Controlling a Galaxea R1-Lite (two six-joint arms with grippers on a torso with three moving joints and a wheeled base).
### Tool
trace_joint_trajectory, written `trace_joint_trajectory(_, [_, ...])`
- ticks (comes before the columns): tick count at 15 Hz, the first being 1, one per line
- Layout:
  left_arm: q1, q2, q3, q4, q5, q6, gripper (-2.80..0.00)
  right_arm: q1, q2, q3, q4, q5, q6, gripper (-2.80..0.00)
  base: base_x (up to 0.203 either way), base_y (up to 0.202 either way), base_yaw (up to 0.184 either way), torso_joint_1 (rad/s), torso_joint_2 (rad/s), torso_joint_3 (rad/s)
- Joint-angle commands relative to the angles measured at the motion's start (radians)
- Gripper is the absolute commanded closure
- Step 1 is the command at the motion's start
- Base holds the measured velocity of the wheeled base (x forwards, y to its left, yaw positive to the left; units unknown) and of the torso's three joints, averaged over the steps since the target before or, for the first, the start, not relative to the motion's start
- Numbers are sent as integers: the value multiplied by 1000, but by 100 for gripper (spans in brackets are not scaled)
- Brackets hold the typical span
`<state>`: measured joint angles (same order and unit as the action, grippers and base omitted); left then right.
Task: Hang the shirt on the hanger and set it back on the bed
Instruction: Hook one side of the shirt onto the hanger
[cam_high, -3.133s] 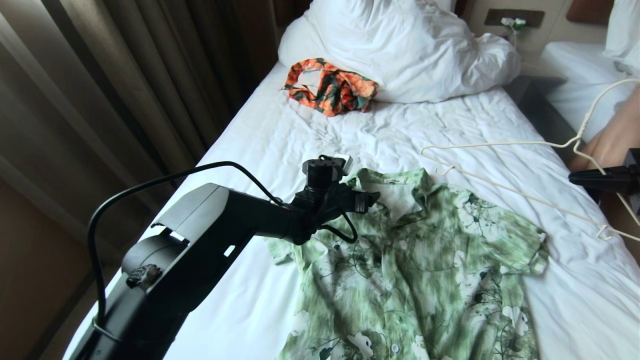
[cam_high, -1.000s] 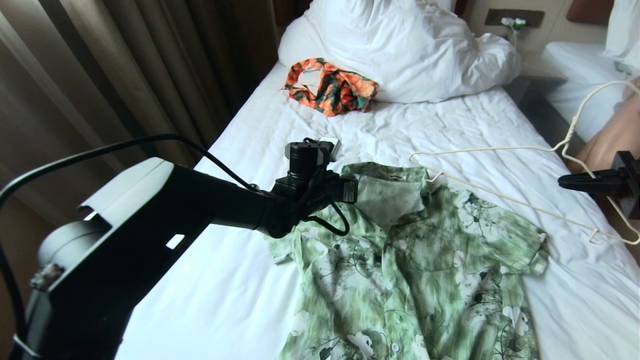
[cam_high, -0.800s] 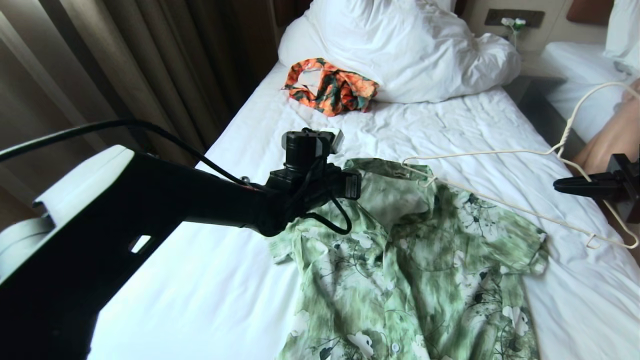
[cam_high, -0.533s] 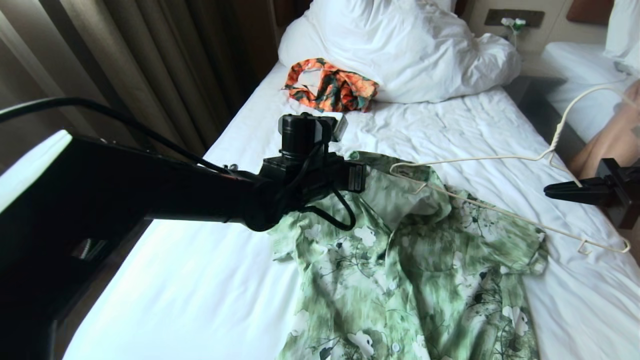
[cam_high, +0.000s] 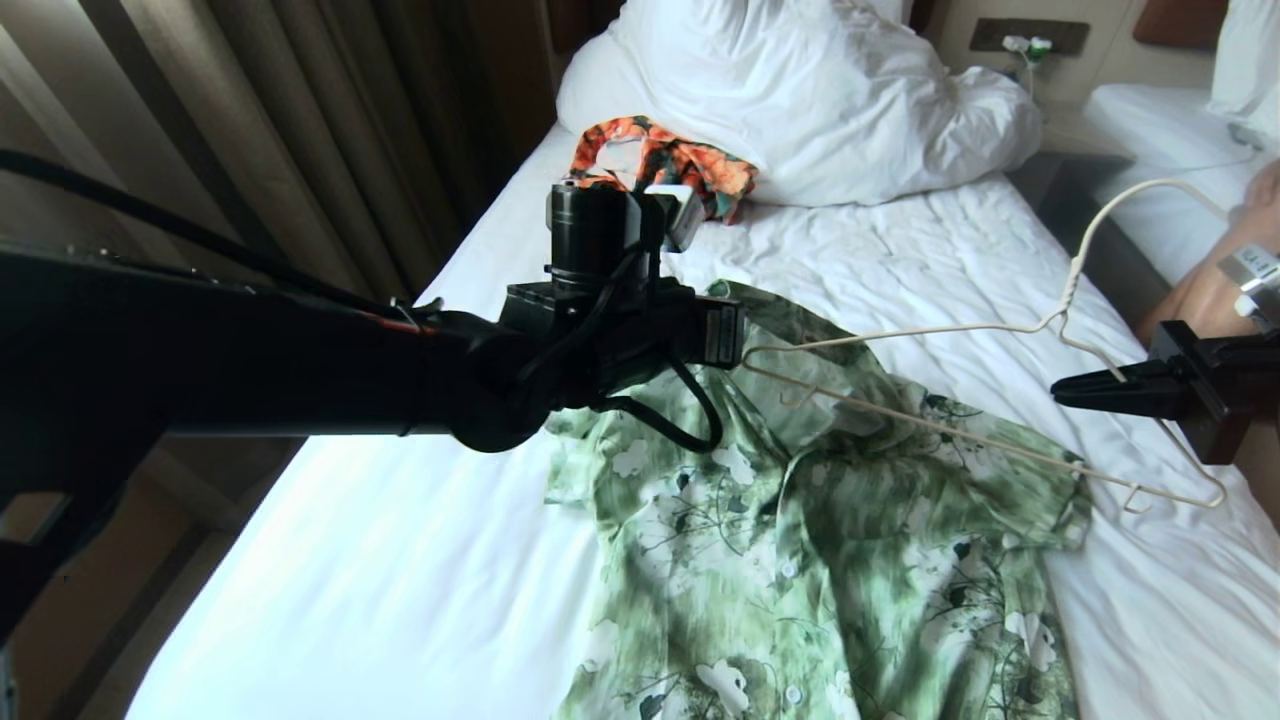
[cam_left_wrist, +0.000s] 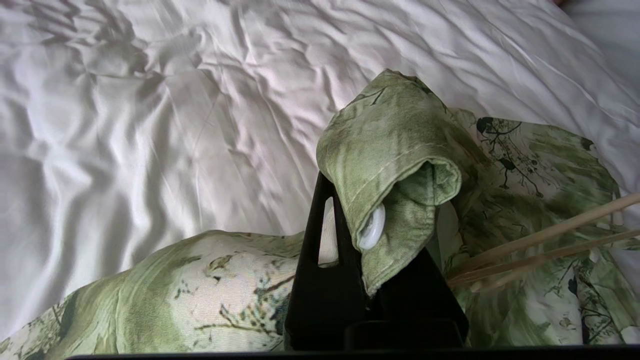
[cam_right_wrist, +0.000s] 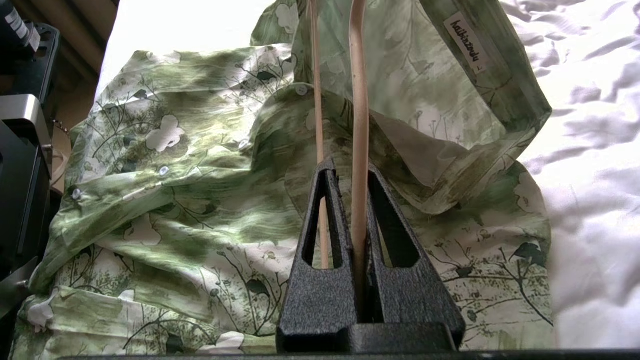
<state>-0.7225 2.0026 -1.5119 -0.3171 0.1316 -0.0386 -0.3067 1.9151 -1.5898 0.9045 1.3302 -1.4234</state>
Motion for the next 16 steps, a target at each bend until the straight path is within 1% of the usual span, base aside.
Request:
trace_joint_trajectory(1, [-12, -27, 2, 3, 10, -1, 0, 3, -2, 0, 5, 5, -8, 0, 0, 0, 0, 0, 0, 0])
trace_joint_trajectory(4, [-35, -58, 7, 42, 26, -3, 0, 6, -9, -18, 5, 3, -5, 0, 0, 0, 0, 0, 0, 0])
trace_joint_trajectory(6, [-46, -76, 38, 43, 35, -3, 0, 17, -13, -21, 5, 3, -5, 0, 0, 0, 0, 0, 0, 0])
trace_joint_trajectory(7, [-59, -82, 49, 41, 53, -3, 0, 20, -16, -23, 5, 2, -3, 0, 0, 0, 0, 0, 0, 0])
trace_joint_trajectory(8, [-70, -81, 46, 38, 66, -2, 0, 30, -16, -24, 5, -1, -3, 0, 0, 0, 0, 0, 0, 0])
trace_joint_trajectory(11, [-95, -86, 17, 51, 78, 2, 0, 49, -19, -33, 5, -11, 0, 0, 0, 0, 0, 0, 0, 0])
trace_joint_trajectory(13, [-117, -112, 10, 87, 84, 2, 0, 50, -19, -48, 5, -12, 9, 0, 0, 0, 0, 0, 0, 0])
trace_joint_trajectory(16, [-120, -173, 41, 161, 85, 0, 0, 38, -19, -63, 7, -11, 11, 0, 0, 0, 0, 0, 0, 0])
